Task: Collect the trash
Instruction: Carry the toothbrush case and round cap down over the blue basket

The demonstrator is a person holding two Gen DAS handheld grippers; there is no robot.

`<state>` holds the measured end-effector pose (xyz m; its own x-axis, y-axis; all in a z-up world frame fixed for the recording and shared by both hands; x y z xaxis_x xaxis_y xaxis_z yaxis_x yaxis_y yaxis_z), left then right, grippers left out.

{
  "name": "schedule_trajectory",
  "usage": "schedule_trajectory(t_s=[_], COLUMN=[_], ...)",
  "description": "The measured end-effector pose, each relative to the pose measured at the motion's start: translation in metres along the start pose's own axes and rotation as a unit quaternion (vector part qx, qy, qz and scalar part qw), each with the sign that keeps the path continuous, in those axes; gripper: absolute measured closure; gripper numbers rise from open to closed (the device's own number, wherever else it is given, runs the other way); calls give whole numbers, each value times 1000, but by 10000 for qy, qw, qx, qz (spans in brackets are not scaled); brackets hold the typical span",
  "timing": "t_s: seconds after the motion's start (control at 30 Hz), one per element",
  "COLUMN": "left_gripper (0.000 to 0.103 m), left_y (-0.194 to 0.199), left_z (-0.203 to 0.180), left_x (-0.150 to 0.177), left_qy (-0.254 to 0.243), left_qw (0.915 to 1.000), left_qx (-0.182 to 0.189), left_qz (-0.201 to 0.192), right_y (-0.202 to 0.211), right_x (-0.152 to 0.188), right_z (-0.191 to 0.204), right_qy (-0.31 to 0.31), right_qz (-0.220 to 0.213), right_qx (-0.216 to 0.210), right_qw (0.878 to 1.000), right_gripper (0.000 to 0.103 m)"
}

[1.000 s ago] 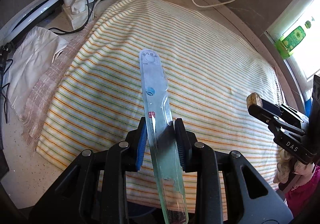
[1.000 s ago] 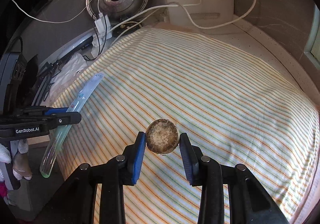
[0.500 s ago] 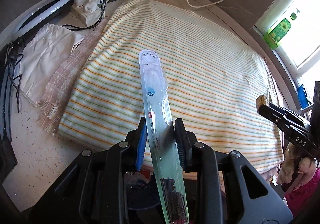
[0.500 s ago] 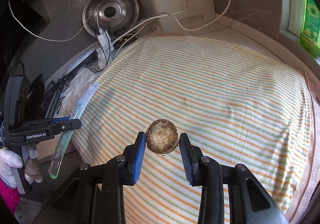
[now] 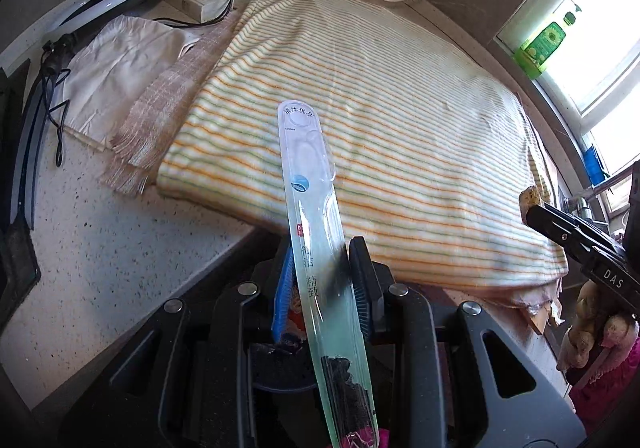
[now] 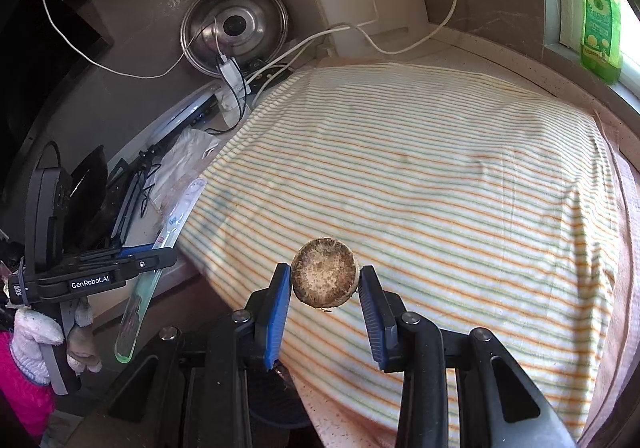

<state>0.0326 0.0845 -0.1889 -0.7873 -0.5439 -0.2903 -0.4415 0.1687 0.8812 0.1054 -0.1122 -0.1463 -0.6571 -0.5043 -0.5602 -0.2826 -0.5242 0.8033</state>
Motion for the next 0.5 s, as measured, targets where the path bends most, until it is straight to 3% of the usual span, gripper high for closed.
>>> schedule_trajectory(t_s=[0.5], left_gripper=[76], left_y=[2], left_z=[39], left_x=[60], left_qy=[-70], left_qw=[9993], left_qx=[58], left_qz=[375], right_y=[-2], right_x=[43], right_z=[70], right_qy=[-103], right_qz=[144], right_qx=[-149], right_qw=[9997], right_gripper=[68])
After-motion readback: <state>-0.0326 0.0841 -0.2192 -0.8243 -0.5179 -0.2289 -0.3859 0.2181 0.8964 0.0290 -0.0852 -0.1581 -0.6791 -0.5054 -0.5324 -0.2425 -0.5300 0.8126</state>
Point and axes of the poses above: each gripper's, at about its wrist camera, not at the fingertips, and y roughly against the way its jaws point, z to its left, x to its underside, the point moved 7 cm from there along -y, roughly the way its jaws point, and after that the axes turned 14 degrees about y, right-handed, at the moved point
